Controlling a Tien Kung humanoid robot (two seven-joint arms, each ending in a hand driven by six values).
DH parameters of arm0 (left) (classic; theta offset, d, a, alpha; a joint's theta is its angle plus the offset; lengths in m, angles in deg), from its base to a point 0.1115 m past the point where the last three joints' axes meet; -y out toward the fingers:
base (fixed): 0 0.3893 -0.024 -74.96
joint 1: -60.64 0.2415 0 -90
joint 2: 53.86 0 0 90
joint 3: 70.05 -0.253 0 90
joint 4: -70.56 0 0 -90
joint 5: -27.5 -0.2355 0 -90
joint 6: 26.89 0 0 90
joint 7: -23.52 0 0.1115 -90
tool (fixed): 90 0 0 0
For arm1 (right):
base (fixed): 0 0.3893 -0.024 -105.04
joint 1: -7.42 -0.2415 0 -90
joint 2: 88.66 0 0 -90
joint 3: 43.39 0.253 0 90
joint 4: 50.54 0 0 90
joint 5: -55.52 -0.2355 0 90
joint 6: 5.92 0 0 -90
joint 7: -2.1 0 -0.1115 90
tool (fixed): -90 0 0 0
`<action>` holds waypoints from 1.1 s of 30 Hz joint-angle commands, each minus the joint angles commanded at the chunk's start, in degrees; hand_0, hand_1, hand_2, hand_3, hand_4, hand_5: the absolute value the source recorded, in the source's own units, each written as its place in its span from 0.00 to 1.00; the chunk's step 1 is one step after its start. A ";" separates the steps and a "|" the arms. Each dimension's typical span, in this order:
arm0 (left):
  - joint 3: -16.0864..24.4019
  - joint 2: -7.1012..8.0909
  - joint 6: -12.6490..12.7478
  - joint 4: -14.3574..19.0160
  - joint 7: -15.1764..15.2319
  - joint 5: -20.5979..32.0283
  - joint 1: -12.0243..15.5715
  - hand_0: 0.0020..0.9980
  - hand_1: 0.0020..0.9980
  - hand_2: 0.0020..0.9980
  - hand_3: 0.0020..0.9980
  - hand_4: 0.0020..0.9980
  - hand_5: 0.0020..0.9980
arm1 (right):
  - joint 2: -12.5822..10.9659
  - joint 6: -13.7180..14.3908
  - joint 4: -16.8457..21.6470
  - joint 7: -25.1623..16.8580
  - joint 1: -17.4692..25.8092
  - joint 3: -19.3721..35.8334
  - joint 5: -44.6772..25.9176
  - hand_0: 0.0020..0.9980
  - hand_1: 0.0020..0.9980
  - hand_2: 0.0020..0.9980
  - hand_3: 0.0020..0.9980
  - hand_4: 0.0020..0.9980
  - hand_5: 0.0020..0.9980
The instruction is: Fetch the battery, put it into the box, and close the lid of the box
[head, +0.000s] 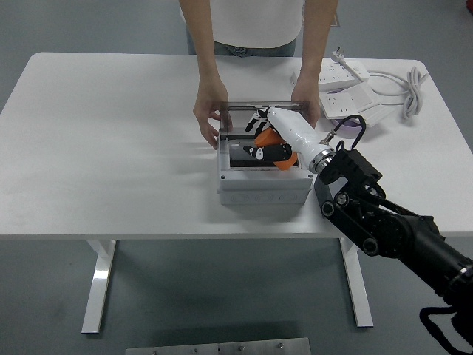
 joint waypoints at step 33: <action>0.52 -0.24 -0.68 0.16 -0.51 -1.26 -0.02 0.63 0.70 0.57 0.54 0.50 0.00 | 0.23 -1.30 -0.25 0.42 0.21 0.47 -0.46 0.68 0.60 0.60 0.63 0.96 0.44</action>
